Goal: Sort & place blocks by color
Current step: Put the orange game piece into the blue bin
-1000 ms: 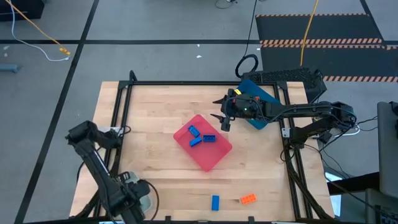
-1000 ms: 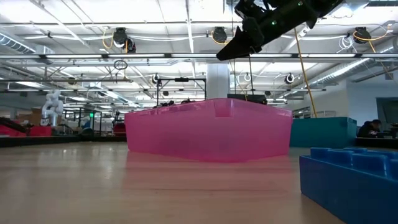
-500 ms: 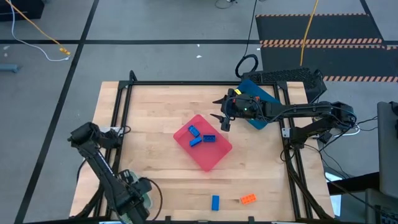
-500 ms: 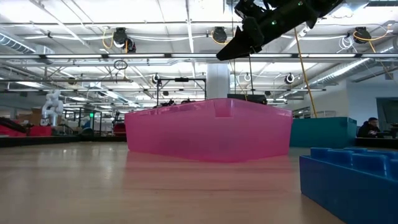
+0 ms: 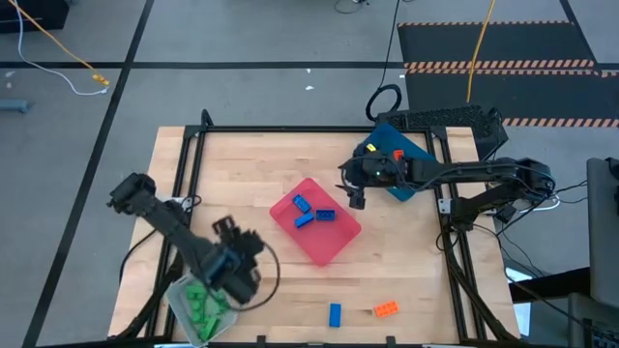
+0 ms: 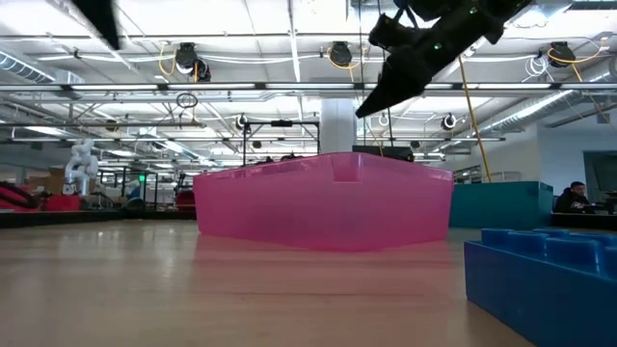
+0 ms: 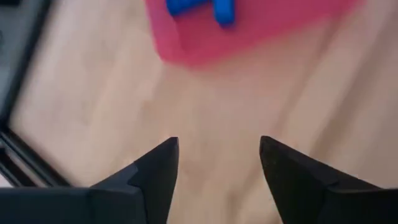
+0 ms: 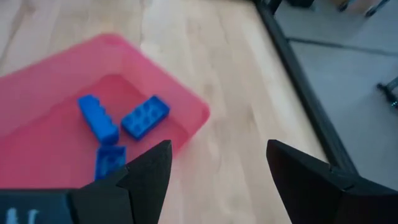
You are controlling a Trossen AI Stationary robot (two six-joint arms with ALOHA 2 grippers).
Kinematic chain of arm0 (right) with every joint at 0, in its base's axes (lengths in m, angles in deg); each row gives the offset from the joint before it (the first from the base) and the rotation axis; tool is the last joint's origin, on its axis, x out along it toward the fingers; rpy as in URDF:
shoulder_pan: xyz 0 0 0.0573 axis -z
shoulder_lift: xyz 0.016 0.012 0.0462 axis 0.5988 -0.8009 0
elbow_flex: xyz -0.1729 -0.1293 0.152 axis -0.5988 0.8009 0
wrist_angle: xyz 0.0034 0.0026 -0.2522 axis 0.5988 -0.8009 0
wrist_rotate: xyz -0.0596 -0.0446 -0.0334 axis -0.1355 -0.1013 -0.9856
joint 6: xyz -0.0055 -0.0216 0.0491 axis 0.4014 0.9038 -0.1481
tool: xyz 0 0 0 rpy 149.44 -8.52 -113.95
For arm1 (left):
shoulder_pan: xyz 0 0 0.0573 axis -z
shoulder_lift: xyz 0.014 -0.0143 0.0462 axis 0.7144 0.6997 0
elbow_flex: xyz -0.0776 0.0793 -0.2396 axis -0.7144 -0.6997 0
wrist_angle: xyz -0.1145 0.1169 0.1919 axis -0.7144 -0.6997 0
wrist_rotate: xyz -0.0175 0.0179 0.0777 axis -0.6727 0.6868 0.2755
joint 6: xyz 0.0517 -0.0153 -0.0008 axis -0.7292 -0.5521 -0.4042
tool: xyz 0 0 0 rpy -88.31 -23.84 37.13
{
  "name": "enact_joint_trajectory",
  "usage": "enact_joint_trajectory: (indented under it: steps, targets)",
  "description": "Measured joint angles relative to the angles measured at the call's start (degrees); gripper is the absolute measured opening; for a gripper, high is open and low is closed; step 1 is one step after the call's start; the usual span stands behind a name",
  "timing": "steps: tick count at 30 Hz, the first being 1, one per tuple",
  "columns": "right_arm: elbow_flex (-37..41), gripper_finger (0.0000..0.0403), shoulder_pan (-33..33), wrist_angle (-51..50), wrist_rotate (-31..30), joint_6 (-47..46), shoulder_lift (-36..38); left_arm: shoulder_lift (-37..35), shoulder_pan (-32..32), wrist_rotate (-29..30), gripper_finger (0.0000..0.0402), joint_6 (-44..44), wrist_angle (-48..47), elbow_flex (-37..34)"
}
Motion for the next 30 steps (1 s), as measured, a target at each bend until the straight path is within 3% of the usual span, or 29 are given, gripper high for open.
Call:
enact_joint_trajectory:
  steps: [5,14,18,24,30]
  targets:
    - [0.0,0.0258,-2.5,-5.8,0.1,-0.4,2.6,-2.6,-6.2,6.5,0.0196,-9.7,6.1,0.0]
    - [0.0,0.0258,-10.6,-12.7,-0.3,-4.2,9.4,-6.4,-17.2,6.9,0.0158,-32.5,20.0,0.0]
    - [0.0,0.0258,-13.2,-20.0,-4.1,-8.8,10.8,-7.1,-21.7,6.7,0.0152,-42.6,27.2,-0.1]
    - [0.0,0.0258,-17.4,-29.5,-6.1,-16.4,11.3,-7.0,-28.2,0.2,0.0152,-56.7,38.4,0.0]
    - [0.0,0.0258,-25.1,-30.0,-6.1,-21.9,11.4,-7.1,-35.2,-7.4,0.0152,-65.3,46.2,0.0]
